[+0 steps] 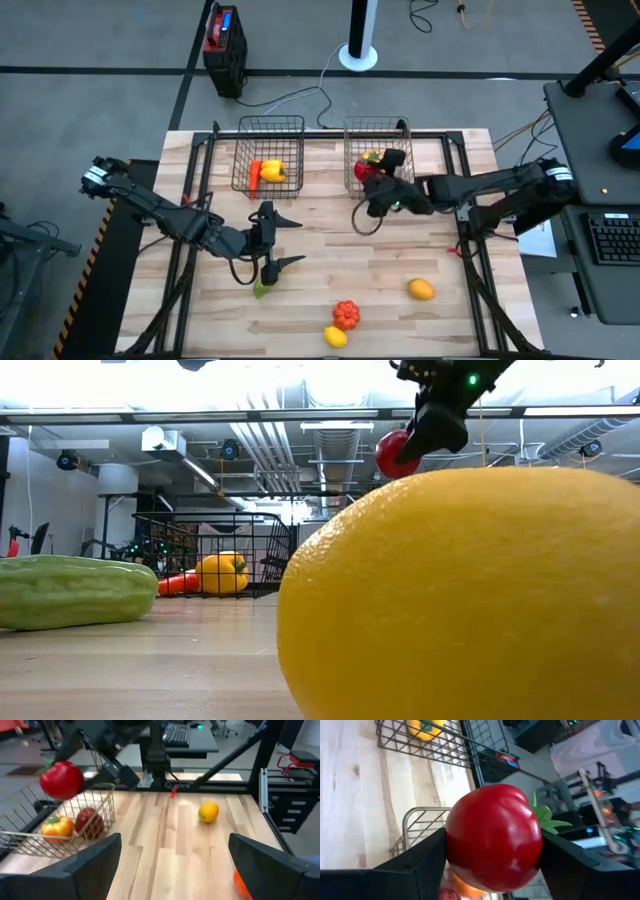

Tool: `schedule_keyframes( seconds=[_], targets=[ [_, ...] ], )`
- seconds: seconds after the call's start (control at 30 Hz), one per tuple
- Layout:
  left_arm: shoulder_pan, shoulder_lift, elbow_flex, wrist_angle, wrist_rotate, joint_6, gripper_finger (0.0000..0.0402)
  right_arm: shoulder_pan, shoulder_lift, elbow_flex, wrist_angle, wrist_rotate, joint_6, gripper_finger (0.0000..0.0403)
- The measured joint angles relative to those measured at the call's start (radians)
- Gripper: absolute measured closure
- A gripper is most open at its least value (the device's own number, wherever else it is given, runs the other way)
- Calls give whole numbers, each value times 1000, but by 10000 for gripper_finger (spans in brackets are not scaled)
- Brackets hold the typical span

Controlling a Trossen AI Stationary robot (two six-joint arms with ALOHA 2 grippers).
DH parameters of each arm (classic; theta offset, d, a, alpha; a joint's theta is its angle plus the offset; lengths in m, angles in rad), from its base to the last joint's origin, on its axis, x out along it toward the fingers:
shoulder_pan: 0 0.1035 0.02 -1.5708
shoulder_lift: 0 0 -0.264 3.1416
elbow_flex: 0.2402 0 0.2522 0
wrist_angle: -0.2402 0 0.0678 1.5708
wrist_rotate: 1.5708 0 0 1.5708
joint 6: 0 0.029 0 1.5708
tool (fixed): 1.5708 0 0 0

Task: Sort produce into baskets
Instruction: Put the red tomato into the gold wire basket

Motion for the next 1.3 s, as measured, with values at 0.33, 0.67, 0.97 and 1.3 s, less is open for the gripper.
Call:
schedule_keyframes(
  seconds=[0.33, 0.67, 0.97, 1.3],
  targets=[
    [-21, -9, 0, -153, 0, -140, 51, -188, -40, -189, 301, -54, -81, 138],
    [-21, -9, 0, -162, -55, -146, 51, -404, 76, -136, 300, -51, 37, 138],
    [-21, -9, 0, -162, -80, -145, 51, -546, 262, 151, -100, -123, 298, 138],
    [-21, -8, 0, -177, -80, -144, 51, -561, 494, 354, -399, -124, 440, 138]
  ],
)
